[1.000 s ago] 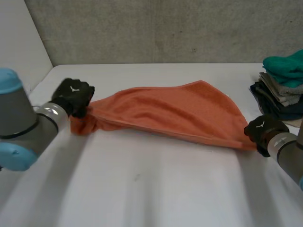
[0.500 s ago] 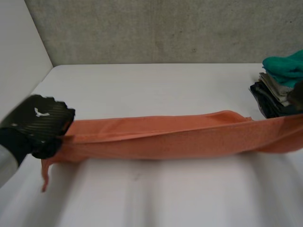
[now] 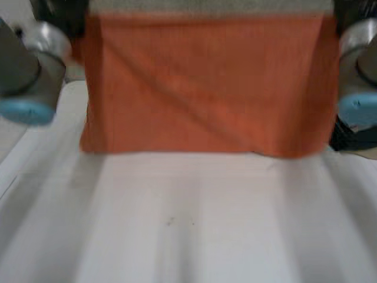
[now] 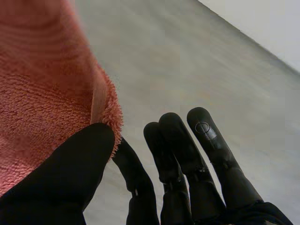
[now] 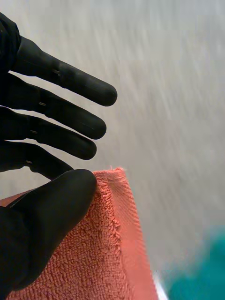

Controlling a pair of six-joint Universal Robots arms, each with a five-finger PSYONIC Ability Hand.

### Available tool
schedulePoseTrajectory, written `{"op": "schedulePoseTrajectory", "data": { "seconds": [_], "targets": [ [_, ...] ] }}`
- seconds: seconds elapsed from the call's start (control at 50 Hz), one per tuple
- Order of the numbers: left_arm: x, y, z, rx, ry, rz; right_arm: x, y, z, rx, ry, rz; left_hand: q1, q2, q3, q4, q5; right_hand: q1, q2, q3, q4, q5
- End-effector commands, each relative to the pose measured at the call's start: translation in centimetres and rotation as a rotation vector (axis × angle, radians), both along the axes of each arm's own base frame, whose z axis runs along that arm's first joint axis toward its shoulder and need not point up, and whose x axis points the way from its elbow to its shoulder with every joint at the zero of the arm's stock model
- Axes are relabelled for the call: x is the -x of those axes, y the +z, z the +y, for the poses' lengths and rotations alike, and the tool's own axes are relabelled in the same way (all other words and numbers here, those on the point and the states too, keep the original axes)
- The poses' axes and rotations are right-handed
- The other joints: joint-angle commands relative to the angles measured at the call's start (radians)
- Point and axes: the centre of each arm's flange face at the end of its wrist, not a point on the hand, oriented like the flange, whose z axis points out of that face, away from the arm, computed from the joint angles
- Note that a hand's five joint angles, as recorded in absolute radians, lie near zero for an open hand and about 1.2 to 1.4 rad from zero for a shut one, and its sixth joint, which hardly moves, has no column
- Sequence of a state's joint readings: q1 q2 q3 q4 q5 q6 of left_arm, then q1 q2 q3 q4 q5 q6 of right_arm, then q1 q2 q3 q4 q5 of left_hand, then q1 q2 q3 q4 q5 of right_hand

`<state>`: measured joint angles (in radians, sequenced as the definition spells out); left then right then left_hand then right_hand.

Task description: Fold the laundry.

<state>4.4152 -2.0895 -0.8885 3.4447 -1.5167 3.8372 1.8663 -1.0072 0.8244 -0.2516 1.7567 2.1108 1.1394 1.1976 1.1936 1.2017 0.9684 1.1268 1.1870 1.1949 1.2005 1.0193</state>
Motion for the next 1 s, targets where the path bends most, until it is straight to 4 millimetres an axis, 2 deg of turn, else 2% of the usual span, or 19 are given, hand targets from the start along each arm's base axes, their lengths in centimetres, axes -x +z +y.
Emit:
{"op": "schedulePoseTrajectory", "data": {
  "seconds": [0.02,0.06,0.16,0.24,0.3,0.32,0.36,0.38,0.44,0.46,0.52,0.54,0.62,0.68,0.76,0.82,0.9,0.92,1.0],
  "targets": [
    [-0.2,7.1,0.7,0.279,-0.002,0.128,-1.4,7.2,1.5,0.387,0.073,-0.110,0.257,0.199,0.203,0.195,0.253,0.269,0.209,0.201,0.196,0.202],
    [0.0,7.1,1.0,0.273,-0.014,0.141,-1.7,7.1,1.7,0.382,0.079,-0.111,0.257,0.199,0.203,0.195,0.253,0.269,0.209,0.201,0.196,0.202],
    [-0.5,4.6,1.3,0.164,-0.028,0.151,-2.3,3.7,1.5,0.244,0.095,-0.068,0.257,0.199,0.203,0.195,0.253,0.269,0.209,0.201,0.196,0.202],
    [-0.7,0.6,1.5,0.036,-0.043,0.147,-2.3,0.7,1.3,0.138,0.098,-0.039,0.257,0.199,0.203,0.195,0.253,0.269,0.209,0.201,0.196,0.202],
    [-0.8,-3.2,1.6,-0.074,-0.040,0.123,-2.3,-1.8,1.2,0.058,0.103,-0.025,0.257,0.199,0.203,0.195,0.253,0.269,0.209,0.201,0.196,0.202],
    [-0.8,-4.2,1.6,-0.100,-0.041,0.116,-2.3,-4.0,1.0,-0.010,0.108,-0.013,0.257,0.199,0.203,0.195,0.253,0.269,0.209,0.201,0.196,0.202],
    [-1.0,-6.8,1.8,-0.165,-0.033,0.099,-2.5,-6.1,0.9,-0.073,0.118,-0.001,0.257,0.199,0.203,0.195,0.253,0.269,0.209,0.201,0.196,0.202],
    [-1.0,-7.7,1.9,-0.187,-0.033,0.092,-2.6,-8.6,0.8,-0.150,0.133,0.019,0.257,0.199,0.203,0.195,0.253,0.269,0.209,0.201,0.196,0.202],
    [-1.1,-12.5,2.2,-0.305,-0.025,0.055,-2.7,-12.1,1.1,-0.264,0.152,0.050,0.257,0.199,0.203,0.195,0.253,0.269,0.209,0.201,0.196,0.202],
    [-1.1,-15.2,2.4,-0.371,-0.021,0.036,-2.5,-14.4,1.2,-0.344,0.155,0.069,0.257,0.199,0.203,0.195,0.253,0.269,0.209,0.201,0.196,0.202],
    [-1.2,-18.3,3.1,-0.455,-0.027,0.007,-2.1,-18.5,1.7,-0.486,0.147,0.104,0.257,0.199,0.203,0.195,0.253,0.269,0.209,0.201,0.196,0.202],
    [-1.2,-20.1,3.7,-0.506,-0.042,-0.013,-1.9,-19.3,1.9,-0.518,0.145,0.111,0.257,0.199,0.203,0.195,0.253,0.269,0.209,0.201,0.196,0.202],
    [-1.3,-23.2,5.8,-0.616,-0.082,-0.060,-1.3,-21.3,3.2,-0.637,0.136,0.141,0.257,0.199,0.203,0.195,0.253,0.269,0.209,0.201,0.196,0.202],
    [-1.3,-24.0,7.3,-0.659,-0.099,-0.081,-0.8,-21.5,4.9,-0.705,0.138,0.161,0.257,0.199,0.203,0.195,0.253,0.269,0.209,0.201,0.196,0.202],
    [-2.1,-22.4,10.2,-0.681,-0.097,-0.127,0.9,-20.3,7.9,-0.796,0.116,0.197,0.257,0.199,0.203,0.195,0.253,0.269,0.209,0.201,0.196,0.202],
    [-3.2,-21.3,13.1,-0.718,-0.082,-0.199,2.6,-19.5,10.0,-0.882,0.089,0.213,0.257,0.199,0.203,0.195,0.253,0.269,0.209,0.201,0.196,0.202],
    [-4.6,-20.5,17.4,-0.802,-0.077,-0.341,6.3,-18.8,14.8,-1.088,0.034,0.309,0.257,0.199,0.203,0.195,0.253,0.269,0.209,0.201,0.196,0.202],
    [-5.3,-20.5,19.3,-0.860,-0.077,-0.407,6.8,-18.6,15.6,-1.109,0.033,0.341,0.257,0.199,0.203,0.195,0.253,0.269,0.209,0.201,0.196,0.202],
    [-6.6,-20.6,23.1,-1.017,-0.096,-0.542,8.8,-18.5,17.7,-1.158,0.008,0.473,0.257,0.199,0.203,0.195,0.253,0.269,0.209,0.201,0.196,0.202]
  ]
}}
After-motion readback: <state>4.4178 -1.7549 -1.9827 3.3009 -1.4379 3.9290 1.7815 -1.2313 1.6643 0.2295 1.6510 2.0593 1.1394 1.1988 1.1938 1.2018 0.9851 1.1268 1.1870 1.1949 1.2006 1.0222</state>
